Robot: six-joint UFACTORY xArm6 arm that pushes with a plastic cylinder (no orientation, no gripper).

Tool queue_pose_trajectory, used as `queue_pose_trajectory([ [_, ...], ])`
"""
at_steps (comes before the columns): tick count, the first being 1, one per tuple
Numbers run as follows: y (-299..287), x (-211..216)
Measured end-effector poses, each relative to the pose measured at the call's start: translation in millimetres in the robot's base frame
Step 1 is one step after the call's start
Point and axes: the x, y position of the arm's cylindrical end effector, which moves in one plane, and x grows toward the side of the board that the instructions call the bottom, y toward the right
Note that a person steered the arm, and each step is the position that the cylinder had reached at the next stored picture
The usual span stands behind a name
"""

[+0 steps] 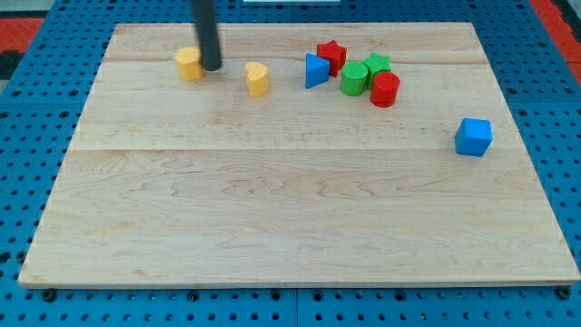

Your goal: Slide yellow heart towards yellow hexagon

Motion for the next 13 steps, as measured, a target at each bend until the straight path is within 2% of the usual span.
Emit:
queue_pose_trajectory([
  [1, -28, -1],
  [2, -30, -3],
  [3, 66, -6],
  [4, 107, 20],
  [6, 98, 56],
  [7, 118, 68],
  [8, 100, 85],
  [9, 12, 87],
  [10, 46, 103],
  [11, 44, 152],
  [13, -96, 138],
])
